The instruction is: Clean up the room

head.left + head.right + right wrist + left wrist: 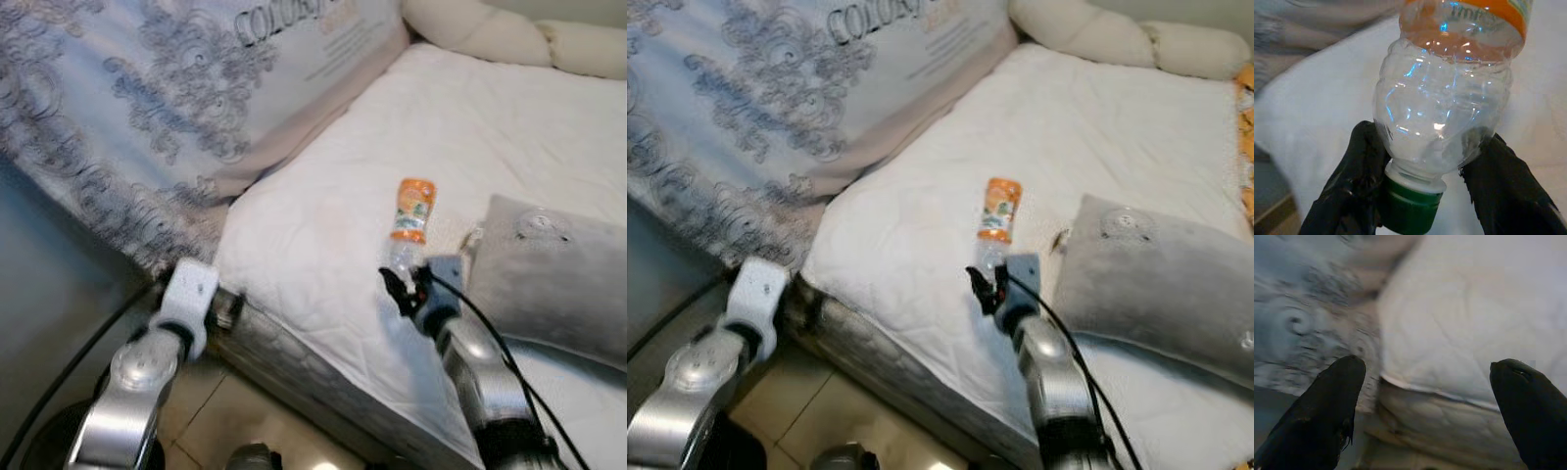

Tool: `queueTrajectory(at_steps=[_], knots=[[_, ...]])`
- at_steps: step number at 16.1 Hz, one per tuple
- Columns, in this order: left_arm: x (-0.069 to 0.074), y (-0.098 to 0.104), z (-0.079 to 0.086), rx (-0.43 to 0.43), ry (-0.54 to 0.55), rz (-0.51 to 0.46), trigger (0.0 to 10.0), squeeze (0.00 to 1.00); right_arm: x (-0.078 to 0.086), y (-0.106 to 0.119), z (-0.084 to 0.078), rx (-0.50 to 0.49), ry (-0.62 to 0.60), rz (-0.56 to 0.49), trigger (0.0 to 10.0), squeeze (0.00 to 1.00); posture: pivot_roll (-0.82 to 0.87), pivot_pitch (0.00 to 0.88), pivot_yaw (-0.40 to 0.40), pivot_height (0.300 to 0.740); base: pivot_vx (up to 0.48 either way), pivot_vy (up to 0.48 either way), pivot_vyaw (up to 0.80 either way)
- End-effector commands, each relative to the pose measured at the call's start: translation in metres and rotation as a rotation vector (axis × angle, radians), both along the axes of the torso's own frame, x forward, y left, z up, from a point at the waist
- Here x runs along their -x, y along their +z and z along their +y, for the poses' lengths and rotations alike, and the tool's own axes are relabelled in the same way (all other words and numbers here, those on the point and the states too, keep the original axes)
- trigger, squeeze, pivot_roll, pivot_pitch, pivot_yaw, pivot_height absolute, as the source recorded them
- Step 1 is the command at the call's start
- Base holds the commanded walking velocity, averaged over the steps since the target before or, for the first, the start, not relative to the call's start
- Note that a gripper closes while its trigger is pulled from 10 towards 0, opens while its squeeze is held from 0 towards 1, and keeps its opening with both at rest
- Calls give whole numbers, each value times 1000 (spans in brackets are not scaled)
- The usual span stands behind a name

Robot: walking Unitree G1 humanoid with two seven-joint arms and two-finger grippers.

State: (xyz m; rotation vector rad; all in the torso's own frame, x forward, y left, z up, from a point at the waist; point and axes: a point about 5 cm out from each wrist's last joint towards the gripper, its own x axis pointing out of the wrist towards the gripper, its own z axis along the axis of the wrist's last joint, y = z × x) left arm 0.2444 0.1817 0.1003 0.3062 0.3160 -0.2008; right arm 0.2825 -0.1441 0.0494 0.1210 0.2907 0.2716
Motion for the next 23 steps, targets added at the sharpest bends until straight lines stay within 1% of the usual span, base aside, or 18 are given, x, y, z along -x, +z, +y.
queueTrajectory(at_steps=[1, 2, 3, 4, 6, 7, 8, 9, 11, 12, 14, 15, 17, 21, 23], knots=[[0, 1, 3, 13, 18, -23, 10000, 0, -2, 15, 9, -7, 28, -62, 10000, 0, 101, 0, 43, 740, 0, 0, 800], [-1, 2, 2, 17, 18, -40, 10000, 0, 1, 14, 10, -3, 24, -65, 10000, 0, 95, 0, 49, 740, 0, 0, 800], [-1, 4, 5, 27, 61, -61, 10000, 0, 14, 13, 7, -8, -30, -44, 10000, 0, 85, 0, 67, 740, 0, 0, 800], [-1, 4, 7, 32, 75, -62, 10000, 0, 19, 15, 7, -11, -49, -36, 10000, 0, 87, 0, 70, 740, 0, 0, 800], [1, 0, 10, 19, 66, -38, 10000, 0, 25, 15, 2, 31, -108, -16, 10000, 0, 94, 0, 77, 740, 0, 0, 800], [1, -1, 12, 20, 80, -28, 10000, 0, 27, 14, 1, 50, -127, -14, 10000, 0, 95, 0, 84, 740, 0, 0, 800], [1, -2, 14, 27, 104, -22, 10000, 0, 28, 13, 3, 51, -126, -10, 10000, 0, 95, 0, 87, 740, 0, 0, 800], [0, -2, 17, 27, 124, -27, 10000, 0, 30, 12, 8, 32, -103, 3, 10000, 0, 94, 0, 92, 740, 0, 0, 800], [-1, -3, 20, -12, 126, -35, 10000, 0, 29, 18, 14, 20, -82, 3, 10000, 0, 98, 0, 89, 740, 0, 0, 800], [-2, -2, 19, -10, 127, -45, 10000, 0, 29, 19, 18, 14, -66, 12, 10000, 0, 101, 0, 84, 740, 0, 0, 800], [-3, -1, 17, -9, 129, -54, 10000, 0, 28, 20, 21, 20, -44, 17, 10000, 0, 105, 0, 74, 740, 0, 0, 800], [-3, -1, 16, -9, 130, -57, 10000, 0, 28, 19, 22, 2, -35, 27, 10000, 0, 107, 0, 72, 740, 0, 0, 800], [-4, 0, 17, -37, 128, -75, 10000, 0, 25, 19, 22, -1, -49, 33, 10000, 0, 111, 0, 70, 740, 0, 0, 800], [-6, 3, 13, -8, 107, -90, 10000, 0, 22, 20, 27, 2, 18, 42, 10000, 0, 113, 0, 67, 740, 0, 0, 800], [-8, 2, 14, 0, 107, -91, 10000, 0, 16, 14, 29, 35, 49, 71, 10000, 0, 117, 0, 65, 740, 0, 0, 800]])
